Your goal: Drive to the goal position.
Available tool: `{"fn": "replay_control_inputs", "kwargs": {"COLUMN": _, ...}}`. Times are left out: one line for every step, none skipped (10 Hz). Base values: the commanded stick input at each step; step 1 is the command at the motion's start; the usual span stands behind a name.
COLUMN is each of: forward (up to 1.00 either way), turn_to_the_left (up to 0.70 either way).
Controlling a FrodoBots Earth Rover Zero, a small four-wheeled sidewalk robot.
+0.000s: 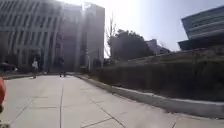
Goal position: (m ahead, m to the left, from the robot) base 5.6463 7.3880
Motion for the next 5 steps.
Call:
{"fn": "replay_control_inputs", "kwargs": {"forward": 0.70, "turn_to_the_left": -0.01}}
{"fn": "replay_control_inputs", "kwargs": {"forward": 0.70, "turn_to_the_left": -0.01}}
{"fn": "replay_control_inputs", "kwargs": {"forward": 0.70, "turn_to_the_left": -0.01}}
{"fn": "replay_control_inputs", "kwargs": {"forward": 0.70, "turn_to_the_left": -0.01}}
{"fn": "replay_control_inputs", "kwargs": {"forward": 0.70, "turn_to_the_left": -0.01}}
